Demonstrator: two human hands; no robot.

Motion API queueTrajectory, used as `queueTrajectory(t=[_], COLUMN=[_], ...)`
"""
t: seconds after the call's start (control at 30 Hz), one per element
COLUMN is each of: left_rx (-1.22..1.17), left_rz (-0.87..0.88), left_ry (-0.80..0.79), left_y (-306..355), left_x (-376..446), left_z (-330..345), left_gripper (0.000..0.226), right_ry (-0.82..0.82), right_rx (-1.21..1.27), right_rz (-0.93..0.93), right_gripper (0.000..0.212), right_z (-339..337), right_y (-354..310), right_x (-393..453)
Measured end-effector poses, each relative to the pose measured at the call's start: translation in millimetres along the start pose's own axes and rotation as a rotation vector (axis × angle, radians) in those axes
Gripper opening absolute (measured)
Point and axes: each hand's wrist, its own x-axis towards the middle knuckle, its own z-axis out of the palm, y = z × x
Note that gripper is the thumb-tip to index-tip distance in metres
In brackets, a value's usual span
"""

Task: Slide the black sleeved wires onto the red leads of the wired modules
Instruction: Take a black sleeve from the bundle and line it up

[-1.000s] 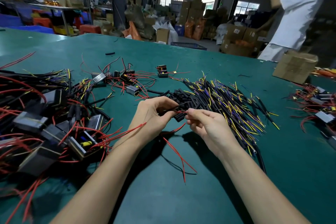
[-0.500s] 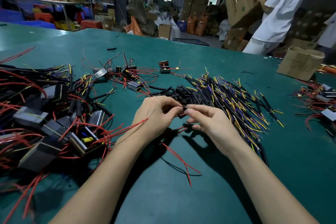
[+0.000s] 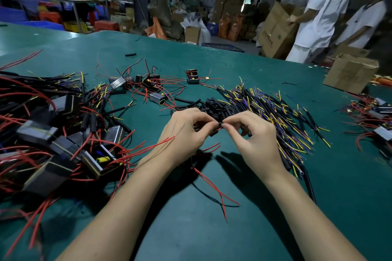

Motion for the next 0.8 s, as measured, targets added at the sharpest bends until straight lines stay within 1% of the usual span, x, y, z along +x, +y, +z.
queueTrajectory(t=[0.23, 0.33, 0.47, 0.57, 0.63, 0.67, 0.73, 0.8], left_rx=[-0.007, -0.014, -0.006, 0.039, 0.136, 0.193, 0.252, 0.254], left_rz=[-0.060, -0.073, -0.074, -0.077, -0.076, -0.075, -0.072, -0.071], left_ry=[-0.057, -0.075, -0.068, -0.057, -0.039, -0.022, 0.031, 0.095], left_y=[3, 5, 5, 1, -3, -5, -11, -15], left_x=[-1, -1, -1, -2, -4, -4, -5, -4], left_z=[-1, -1, -1, 0, 1, 1, 2, 3], left_gripper=[0.015, 0.014, 0.012, 0.012, 0.013, 0.014, 0.013, 0.012], right_ry=[-0.047, -0.031, 0.010, -0.051, -0.069, -0.040, 0.069, 0.147], right_rx=[-0.054, -0.053, 0.051, 0.131, 0.207, 0.256, 0.294, 0.211], right_rz=[-0.067, -0.043, 0.105, 0.226, 0.313, 0.368, 0.486, 0.582], right_gripper=[0.007, 0.008, 0.014, 0.013, 0.009, 0.009, 0.014, 0.016], right_z=[-2, 0, 7, 9, 8, 6, 1, -3], right_y=[5, 5, 1, 2, 6, 10, 20, 32], right_x=[-2, -3, -2, -3, -1, 1, 5, 8])
